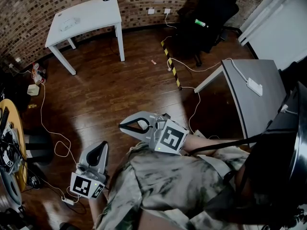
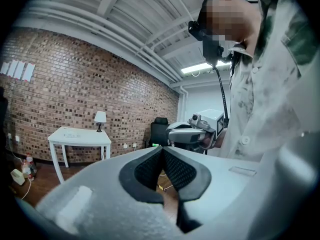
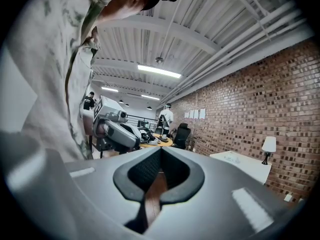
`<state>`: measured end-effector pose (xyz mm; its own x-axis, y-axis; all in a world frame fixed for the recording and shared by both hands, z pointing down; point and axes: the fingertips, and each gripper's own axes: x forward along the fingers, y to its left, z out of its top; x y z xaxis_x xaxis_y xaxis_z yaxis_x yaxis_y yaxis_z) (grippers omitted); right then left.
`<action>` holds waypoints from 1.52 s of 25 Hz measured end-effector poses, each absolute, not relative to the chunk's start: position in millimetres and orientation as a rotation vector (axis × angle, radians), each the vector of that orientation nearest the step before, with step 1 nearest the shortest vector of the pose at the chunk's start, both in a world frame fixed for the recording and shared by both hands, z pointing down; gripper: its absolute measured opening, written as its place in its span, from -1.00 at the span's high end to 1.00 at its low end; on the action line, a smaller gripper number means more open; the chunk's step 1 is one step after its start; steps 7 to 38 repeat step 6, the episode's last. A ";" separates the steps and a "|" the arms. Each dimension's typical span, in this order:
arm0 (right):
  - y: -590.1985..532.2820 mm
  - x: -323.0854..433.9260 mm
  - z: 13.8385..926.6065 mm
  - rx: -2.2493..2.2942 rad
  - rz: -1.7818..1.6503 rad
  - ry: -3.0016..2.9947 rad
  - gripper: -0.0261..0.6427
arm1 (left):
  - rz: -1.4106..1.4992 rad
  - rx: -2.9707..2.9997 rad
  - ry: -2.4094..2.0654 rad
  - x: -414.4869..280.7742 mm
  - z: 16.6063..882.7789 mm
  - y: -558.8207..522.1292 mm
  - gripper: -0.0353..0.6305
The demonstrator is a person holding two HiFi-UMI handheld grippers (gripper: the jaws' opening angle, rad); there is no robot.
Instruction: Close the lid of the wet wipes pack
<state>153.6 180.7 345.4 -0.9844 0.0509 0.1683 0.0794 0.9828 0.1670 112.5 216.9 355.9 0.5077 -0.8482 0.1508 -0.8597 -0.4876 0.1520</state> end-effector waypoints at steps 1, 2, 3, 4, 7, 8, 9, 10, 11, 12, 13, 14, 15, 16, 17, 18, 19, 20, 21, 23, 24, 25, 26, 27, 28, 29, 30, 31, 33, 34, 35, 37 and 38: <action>180.2 153.7 345.5 -0.097 -0.257 -2.964 0.92 | 0.083 2.540 -1.460 112.4 356.2 216.6 0.89; 180.0 153.7 345.7 -0.098 -0.256 -2.963 0.92 | 0.085 2.539 -1.459 112.5 356.4 216.3 0.89; 179.9 153.8 346.0 -0.099 -0.256 -2.962 0.92 | 0.085 2.539 -1.458 112.9 356.5 216.1 0.89; 179.6 153.8 346.3 -0.100 -0.256 -2.962 0.92 | 0.084 2.539 -1.458 113.3 356.4 215.8 0.89; 178.6 153.8 346.7 -0.102 -0.256 -2.962 0.92 | 0.083 2.539 -1.457 114.0 356.3 215.0 0.89; 178.6 153.8 346.7 -0.102 -0.256 -2.962 0.92 | 0.083 2.539 -1.457 114.0 356.3 215.0 0.89; 178.6 153.8 346.7 -0.102 -0.256 -2.962 0.92 | 0.083 2.539 -1.457 114.0 356.3 215.0 0.89; 178.6 153.8 346.7 -0.102 -0.256 -2.962 0.92 | 0.083 2.539 -1.457 114.0 356.3 215.0 0.89; 178.6 153.8 346.7 -0.102 -0.256 -2.962 0.92 | 0.083 2.539 -1.457 114.0 356.3 215.0 0.89; 178.6 153.8 346.7 -0.102 -0.256 -2.962 0.92 | 0.083 2.539 -1.457 114.0 356.3 215.0 0.89; 178.6 153.8 346.7 -0.102 -0.256 -2.962 0.92 | 0.083 2.539 -1.457 114.0 356.3 215.0 0.89; 178.6 153.8 346.7 -0.102 -0.256 -2.962 0.92 | 0.083 2.539 -1.457 114.0 356.3 215.0 0.89; 178.6 153.8 346.7 -0.102 -0.256 -2.962 0.92 | 0.083 2.539 -1.457 114.0 356.3 215.0 0.89; 178.6 153.8 346.7 -0.102 -0.256 -2.962 0.92 | 0.083 2.539 -1.457 114.0 356.3 215.0 0.89; 178.6 153.8 346.7 -0.102 -0.256 -2.962 0.92 | 0.083 2.539 -1.457 114.0 356.3 215.0 0.89; 178.6 153.8 346.7 -0.102 -0.256 -2.962 0.92 | 0.083 2.539 -1.457 114.0 356.3 215.0 0.89; 178.6 153.8 346.7 -0.102 -0.256 -2.962 0.92 | 0.083 2.539 -1.457 114.0 356.3 215.0 0.89; 178.6 153.8 346.7 -0.102 -0.256 -2.962 0.92 | 0.083 2.539 -1.457 114.0 356.3 215.0 0.89; 178.6 153.8 346.7 -0.102 -0.256 -2.962 0.92 | 0.083 2.539 -1.457 114.0 356.3 215.0 0.89; 178.6 153.8 346.7 -0.102 -0.256 -2.962 0.92 | 0.083 2.539 -1.457 114.0 356.3 215.0 0.89; 178.6 153.8 346.7 -0.102 -0.256 -2.962 0.92 | 0.083 2.539 -1.457 114.0 356.3 215.0 0.89; 178.6 153.8 346.7 -0.102 -0.256 -2.962 0.92 | 0.083 2.539 -1.457 114.0 356.3 215.0 0.89; 178.6 153.8 346.7 -0.102 -0.256 -2.962 0.92 | 0.083 2.539 -1.457 114.0 356.3 215.0 0.89; 178.6 153.8 346.7 -0.102 -0.256 -2.962 0.92 | 0.083 2.539 -1.457 114.0 356.3 215.0 0.89; 178.6 153.8 346.7 -0.102 -0.256 -2.962 0.92 | 0.083 2.539 -1.457 114.0 356.3 215.0 0.89; 178.6 153.8 346.7 -0.102 -0.256 -2.962 0.92 | 0.083 2.539 -1.457 114.0 356.3 215.0 0.89; 178.6 153.8 346.7 -0.102 -0.256 -2.962 0.92 | 0.083 2.539 -1.457 114.0 356.3 215.0 0.89; 178.6 153.8 346.7 -0.102 -0.256 -2.962 0.92 | 0.083 2.539 -1.457 114.0 356.3 215.0 0.89; 178.6 153.8 346.7 -0.102 -0.256 -2.962 0.92 | 0.083 2.539 -1.457 114.0 356.3 215.0 0.89; 178.6 153.8 346.7 -0.102 -0.256 -2.962 0.92 | 0.083 2.539 -1.457 114.0 356.3 215.0 0.89; 178.6 153.8 346.7 -0.102 -0.256 -2.962 0.92 | 0.083 2.539 -1.457 114.0 356.3 215.0 0.89; 178.6 153.8 346.7 -0.102 -0.256 -2.962 0.92 | 0.083 2.539 -1.457 114.0 356.3 215.0 0.89; 178.6 153.8 346.7 -0.102 -0.256 -2.962 0.92 | 0.083 2.539 -1.457 114.0 356.3 215.0 0.89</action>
